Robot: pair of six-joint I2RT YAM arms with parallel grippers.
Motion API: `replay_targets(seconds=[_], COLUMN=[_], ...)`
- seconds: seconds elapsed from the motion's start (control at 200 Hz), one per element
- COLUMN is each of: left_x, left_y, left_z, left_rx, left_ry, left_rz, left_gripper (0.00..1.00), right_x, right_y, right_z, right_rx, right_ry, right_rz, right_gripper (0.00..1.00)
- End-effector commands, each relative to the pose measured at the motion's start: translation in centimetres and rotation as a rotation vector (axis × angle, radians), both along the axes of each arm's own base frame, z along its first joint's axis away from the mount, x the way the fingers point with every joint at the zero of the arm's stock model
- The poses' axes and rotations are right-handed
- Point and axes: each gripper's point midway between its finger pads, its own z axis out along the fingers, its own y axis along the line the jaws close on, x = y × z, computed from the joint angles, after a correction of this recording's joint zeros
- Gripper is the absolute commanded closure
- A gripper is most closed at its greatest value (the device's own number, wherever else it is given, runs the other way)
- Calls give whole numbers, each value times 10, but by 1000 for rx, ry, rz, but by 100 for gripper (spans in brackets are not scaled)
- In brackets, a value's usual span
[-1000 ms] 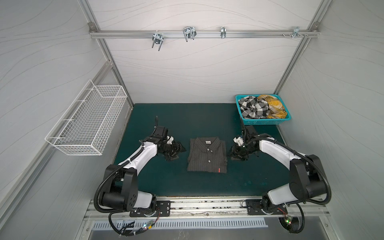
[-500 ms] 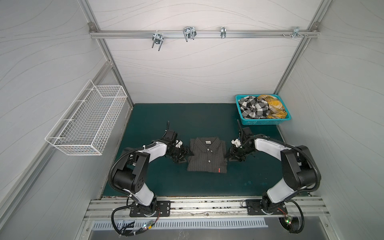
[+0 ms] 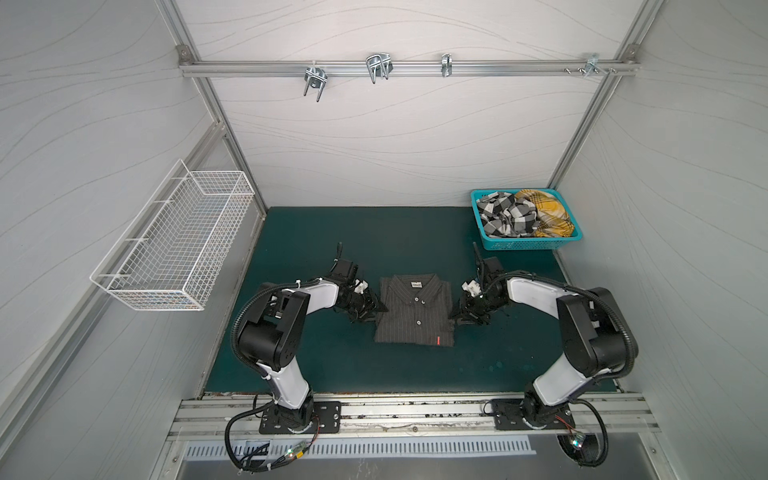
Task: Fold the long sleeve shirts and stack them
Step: 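Grasp the side edges of the folded grey shirt with both grippers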
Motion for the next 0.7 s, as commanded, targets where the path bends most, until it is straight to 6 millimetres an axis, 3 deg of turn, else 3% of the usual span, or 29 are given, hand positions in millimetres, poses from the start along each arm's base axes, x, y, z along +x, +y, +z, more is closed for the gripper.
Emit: replay_targets(seconds=[0.0,0.18,0.39,0.53,0.695], left_x=[5,9,20,28,31], left_y=[-4,-12,-17,-11,1], left_z=[-8,-6,18,30,30], left_rx=[18,-15,-26,36,138], left_ry=[-5,0,-47,-90,-116], left_rz=[-7,-5,-10,-36,-71], left_gripper=[63,83,100,100,100], right_x=[-4,-5,-4,-1,4], right_y=[2,2,2,2,0], right_z=[-3,-6,-1,8,18], right_rx=[11,8,11,12,7], right_ry=[17,26,12,-10,-40], right_rz=[4,3,2,-4,-11], right_gripper=[64,65,65,65,66])
